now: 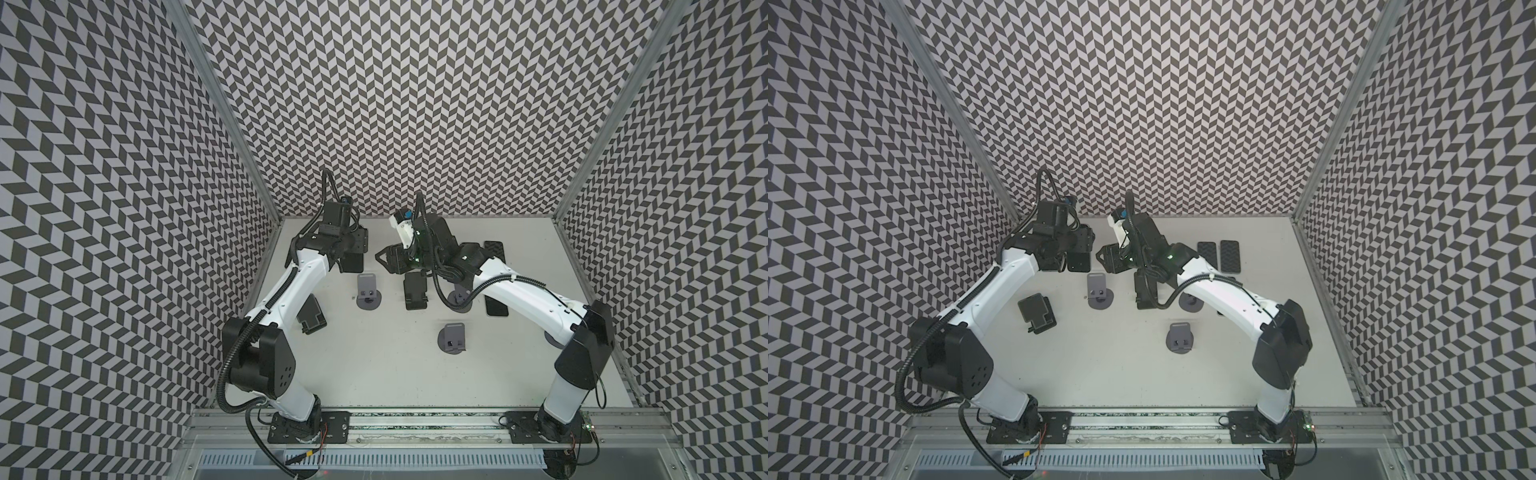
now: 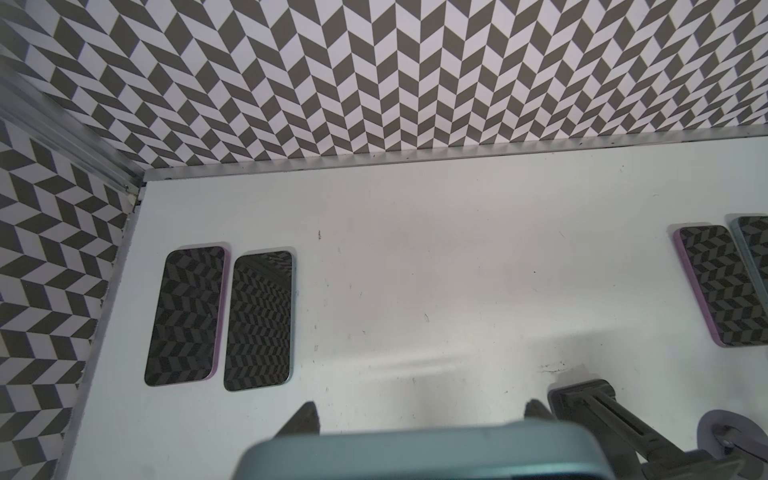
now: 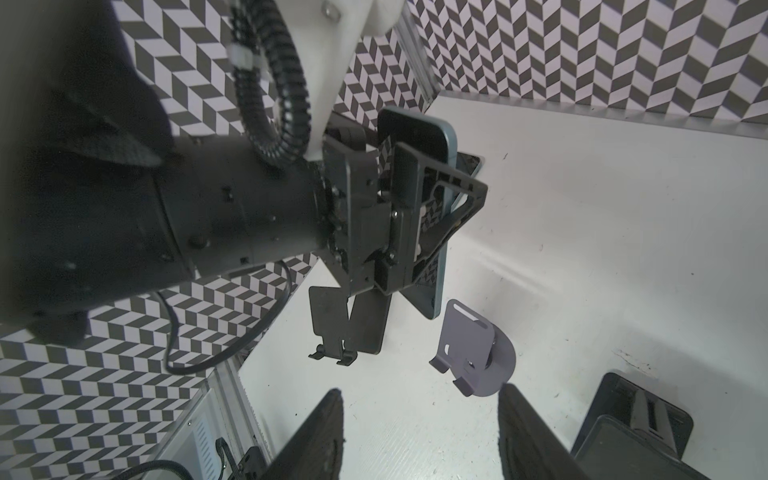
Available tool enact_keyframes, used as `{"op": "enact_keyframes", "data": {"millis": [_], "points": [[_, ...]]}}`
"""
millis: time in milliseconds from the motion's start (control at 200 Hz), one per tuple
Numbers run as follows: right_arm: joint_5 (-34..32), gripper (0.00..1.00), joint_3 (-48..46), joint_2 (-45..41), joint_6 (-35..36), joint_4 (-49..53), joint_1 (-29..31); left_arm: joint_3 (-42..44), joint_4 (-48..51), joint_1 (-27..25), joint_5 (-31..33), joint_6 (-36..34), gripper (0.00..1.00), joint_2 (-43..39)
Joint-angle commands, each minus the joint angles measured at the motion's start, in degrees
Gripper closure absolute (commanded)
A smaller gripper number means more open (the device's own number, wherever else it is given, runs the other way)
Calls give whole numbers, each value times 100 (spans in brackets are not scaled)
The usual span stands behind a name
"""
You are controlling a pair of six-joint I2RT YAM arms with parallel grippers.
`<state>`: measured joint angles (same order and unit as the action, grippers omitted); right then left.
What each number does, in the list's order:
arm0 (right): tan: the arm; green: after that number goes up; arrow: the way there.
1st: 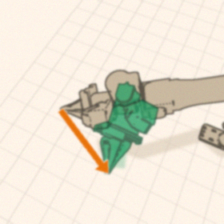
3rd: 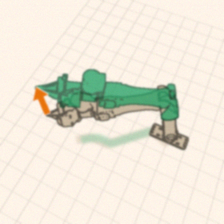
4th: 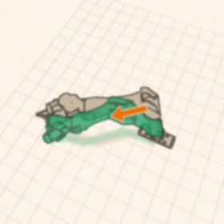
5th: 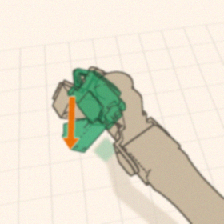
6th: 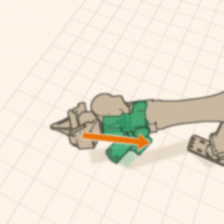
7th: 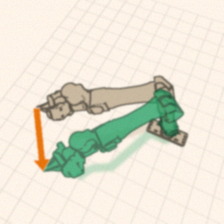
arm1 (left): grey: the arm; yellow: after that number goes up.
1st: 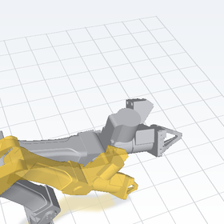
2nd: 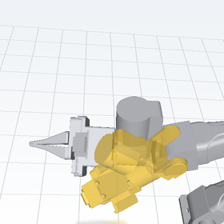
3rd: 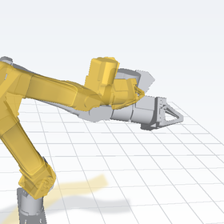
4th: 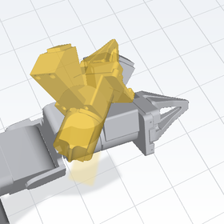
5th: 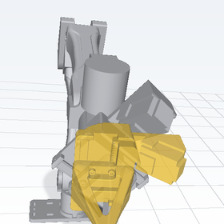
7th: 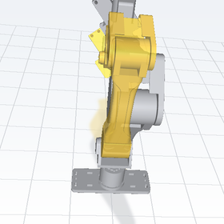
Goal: Remove the phone from the phone stand
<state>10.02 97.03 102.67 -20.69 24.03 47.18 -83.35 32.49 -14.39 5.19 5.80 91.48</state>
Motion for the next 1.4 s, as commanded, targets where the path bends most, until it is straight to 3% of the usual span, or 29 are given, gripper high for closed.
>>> {"op": "enact_keyframes", "data": {"millis": [0,456,706,1066,1397], "points": [[120,42,227,183,49,-113,63,-181,-50,99,-132,-173,53,52],[369,43,684,524,-92,-35,167,-59,-104,472,-124,-352,53,62],[215,43,705,581,-114,-105,248,4,-182,507,-123,-486,53,130],[-125,43,703,437,-261,-390,280,-536,6,630,-97,-476,54,584],[114,43,1503,1165,-27,306,327,-524,163,630,-79,-459,53,883]]}}
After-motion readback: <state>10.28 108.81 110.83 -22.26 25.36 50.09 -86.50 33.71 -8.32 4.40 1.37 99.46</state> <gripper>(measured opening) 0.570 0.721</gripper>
